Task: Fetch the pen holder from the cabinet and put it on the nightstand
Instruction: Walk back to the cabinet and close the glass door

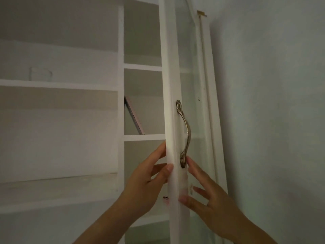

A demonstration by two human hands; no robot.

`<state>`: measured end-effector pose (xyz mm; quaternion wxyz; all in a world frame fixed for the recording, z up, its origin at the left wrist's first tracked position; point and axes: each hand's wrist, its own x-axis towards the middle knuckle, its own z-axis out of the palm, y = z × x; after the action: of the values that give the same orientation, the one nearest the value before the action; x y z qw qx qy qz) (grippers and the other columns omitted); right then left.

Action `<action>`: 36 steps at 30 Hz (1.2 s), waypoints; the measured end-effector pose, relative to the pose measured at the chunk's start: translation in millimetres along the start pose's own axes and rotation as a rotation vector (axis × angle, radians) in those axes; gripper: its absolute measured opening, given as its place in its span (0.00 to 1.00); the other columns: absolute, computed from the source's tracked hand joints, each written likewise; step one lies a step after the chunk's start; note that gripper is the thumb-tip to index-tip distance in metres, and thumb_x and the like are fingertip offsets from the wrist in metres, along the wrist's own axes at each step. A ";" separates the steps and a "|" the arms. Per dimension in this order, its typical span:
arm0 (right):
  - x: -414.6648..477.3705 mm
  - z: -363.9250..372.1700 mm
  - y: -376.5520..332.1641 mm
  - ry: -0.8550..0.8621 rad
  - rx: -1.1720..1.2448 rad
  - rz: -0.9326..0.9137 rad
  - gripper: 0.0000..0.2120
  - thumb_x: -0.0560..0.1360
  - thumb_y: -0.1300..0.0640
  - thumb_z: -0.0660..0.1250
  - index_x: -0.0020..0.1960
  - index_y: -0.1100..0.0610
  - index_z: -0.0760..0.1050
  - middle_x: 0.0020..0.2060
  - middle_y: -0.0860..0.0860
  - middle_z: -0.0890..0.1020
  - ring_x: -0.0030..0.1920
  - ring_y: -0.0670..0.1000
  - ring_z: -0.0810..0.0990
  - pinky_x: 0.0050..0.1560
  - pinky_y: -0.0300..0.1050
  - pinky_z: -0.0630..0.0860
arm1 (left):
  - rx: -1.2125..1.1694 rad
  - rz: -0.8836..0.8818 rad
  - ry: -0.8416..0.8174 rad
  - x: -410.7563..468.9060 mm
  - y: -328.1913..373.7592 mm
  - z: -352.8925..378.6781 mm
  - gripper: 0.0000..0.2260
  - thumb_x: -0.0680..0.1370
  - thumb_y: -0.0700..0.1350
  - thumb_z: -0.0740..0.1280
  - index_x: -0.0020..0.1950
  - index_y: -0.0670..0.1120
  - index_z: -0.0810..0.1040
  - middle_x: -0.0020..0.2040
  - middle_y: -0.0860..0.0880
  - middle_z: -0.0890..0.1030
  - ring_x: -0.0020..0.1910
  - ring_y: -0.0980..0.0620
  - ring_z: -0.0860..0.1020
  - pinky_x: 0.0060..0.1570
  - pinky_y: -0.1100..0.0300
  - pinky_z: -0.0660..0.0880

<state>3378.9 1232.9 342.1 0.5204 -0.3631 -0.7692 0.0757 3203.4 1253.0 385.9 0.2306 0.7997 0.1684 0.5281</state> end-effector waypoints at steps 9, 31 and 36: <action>41.5 50.2 23.3 0.009 -0.165 -0.014 0.39 0.59 0.26 0.63 0.62 0.20 0.43 0.66 0.20 0.41 0.64 0.22 0.43 0.52 0.15 0.54 | 0.247 -0.093 0.146 5.2 -32.4 -47.8 0.23 0.71 0.49 0.68 0.60 0.66 0.63 0.57 0.64 0.73 0.53 0.63 0.75 0.53 0.58 0.77; 113.4 127.9 76.3 0.018 -0.523 0.077 0.42 0.55 0.19 0.52 0.59 0.22 0.28 0.64 0.25 0.29 0.66 0.31 0.29 0.73 0.46 0.56 | 0.906 0.128 0.114 36.7 -141.6 -128.6 0.30 0.71 0.65 0.48 0.62 0.70 0.28 0.69 0.66 0.34 0.69 0.65 0.44 0.63 0.66 0.55; 120.7 138.4 81.4 0.040 -0.565 0.103 0.42 0.57 0.21 0.53 0.63 0.25 0.33 0.63 0.24 0.28 0.66 0.31 0.28 0.73 0.44 0.48 | 0.875 0.160 0.136 45.1 -164.4 -136.5 0.31 0.74 0.64 0.52 0.63 0.70 0.29 0.69 0.67 0.36 0.67 0.66 0.44 0.60 0.66 0.55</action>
<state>3276.1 1405.0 329.9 0.4090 -0.5335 -0.7301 -0.1226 3090.7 1439.8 376.4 -0.1823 0.7961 0.3282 0.4746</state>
